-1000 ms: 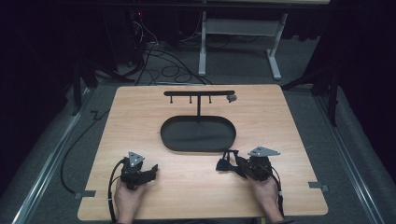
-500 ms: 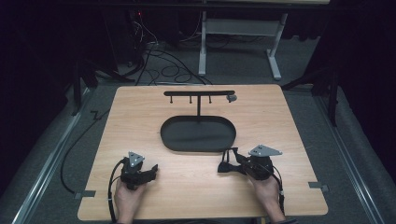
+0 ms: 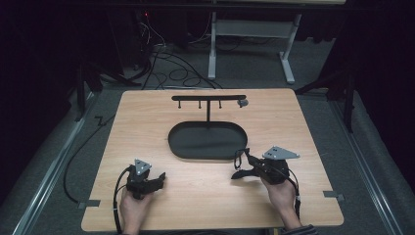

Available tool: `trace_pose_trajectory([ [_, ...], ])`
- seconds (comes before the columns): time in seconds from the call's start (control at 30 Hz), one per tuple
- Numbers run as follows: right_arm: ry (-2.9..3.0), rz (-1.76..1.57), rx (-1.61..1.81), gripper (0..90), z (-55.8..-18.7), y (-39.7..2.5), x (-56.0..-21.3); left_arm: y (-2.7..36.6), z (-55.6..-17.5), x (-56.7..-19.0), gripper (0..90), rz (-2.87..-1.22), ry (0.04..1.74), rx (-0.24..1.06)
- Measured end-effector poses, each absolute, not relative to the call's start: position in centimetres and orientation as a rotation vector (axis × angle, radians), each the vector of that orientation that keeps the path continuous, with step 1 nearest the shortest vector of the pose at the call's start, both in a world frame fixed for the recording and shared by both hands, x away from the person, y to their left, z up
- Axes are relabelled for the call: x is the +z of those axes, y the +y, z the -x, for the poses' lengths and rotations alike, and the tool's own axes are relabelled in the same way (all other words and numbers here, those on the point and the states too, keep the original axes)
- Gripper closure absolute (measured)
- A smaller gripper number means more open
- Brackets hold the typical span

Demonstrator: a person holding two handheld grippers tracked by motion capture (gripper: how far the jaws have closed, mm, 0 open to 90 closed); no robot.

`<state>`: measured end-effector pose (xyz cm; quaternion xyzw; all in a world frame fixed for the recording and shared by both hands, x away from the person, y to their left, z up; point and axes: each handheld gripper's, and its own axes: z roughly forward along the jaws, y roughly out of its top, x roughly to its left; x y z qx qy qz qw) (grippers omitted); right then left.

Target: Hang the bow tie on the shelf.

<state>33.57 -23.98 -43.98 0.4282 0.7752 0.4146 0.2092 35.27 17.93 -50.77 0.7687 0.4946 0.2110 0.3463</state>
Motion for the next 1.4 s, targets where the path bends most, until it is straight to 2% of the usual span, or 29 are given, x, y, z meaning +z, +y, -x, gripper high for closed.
trace_pose_trajectory([
  [1.4, 2.157, -1.049, 1.161, 89.7, -36.4, -23.1, -38.4, 17.9, -35.3, -50.8, 26.7, -1.992, 1.282, 0.546],
])
